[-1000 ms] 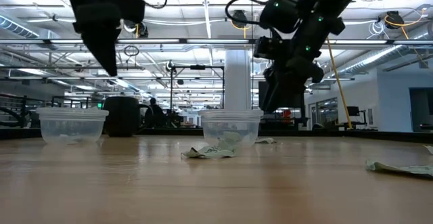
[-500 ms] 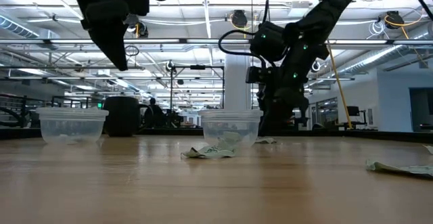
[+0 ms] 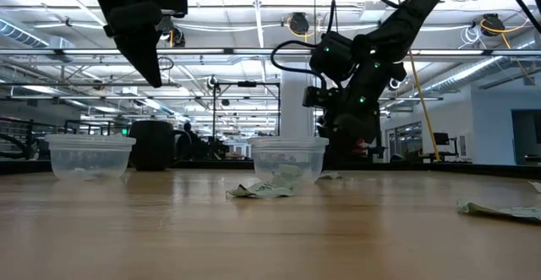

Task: Pick and place Stevia / Truvia into bins
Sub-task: Put the white stevia packet into the right transparent container

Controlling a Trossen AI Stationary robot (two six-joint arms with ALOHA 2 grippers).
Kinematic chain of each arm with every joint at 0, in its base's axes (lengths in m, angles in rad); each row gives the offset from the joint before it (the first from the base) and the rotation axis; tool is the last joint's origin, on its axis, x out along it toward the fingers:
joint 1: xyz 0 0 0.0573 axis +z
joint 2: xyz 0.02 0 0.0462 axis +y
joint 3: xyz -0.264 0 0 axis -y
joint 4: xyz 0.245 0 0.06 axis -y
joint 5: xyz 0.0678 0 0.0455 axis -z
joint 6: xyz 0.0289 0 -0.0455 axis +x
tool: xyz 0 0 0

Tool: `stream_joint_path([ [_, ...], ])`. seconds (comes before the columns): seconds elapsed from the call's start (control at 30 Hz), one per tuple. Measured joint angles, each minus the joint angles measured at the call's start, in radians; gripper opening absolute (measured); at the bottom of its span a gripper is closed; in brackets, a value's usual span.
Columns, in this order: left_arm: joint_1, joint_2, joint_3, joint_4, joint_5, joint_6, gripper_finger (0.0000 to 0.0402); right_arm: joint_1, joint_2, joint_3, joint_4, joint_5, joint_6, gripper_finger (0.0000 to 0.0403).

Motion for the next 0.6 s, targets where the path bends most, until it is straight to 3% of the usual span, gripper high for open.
stream_joint_path([
  [0.13,0.000,0.000,0.000,0.003,0.000,-0.001,0.0111,0.000,0.000,0.000,-0.002,-0.012,0.006,0.0141],
  [0.27,0.000,0.000,0.000,0.004,0.000,-0.001,0.0111,0.000,0.000,0.000,0.015,-0.099,0.008,0.0129],
  [0.6,0.000,0.000,0.000,0.007,0.000,-0.003,0.0111,-0.003,0.000,0.000,0.035,-0.099,0.047,0.0080],
])
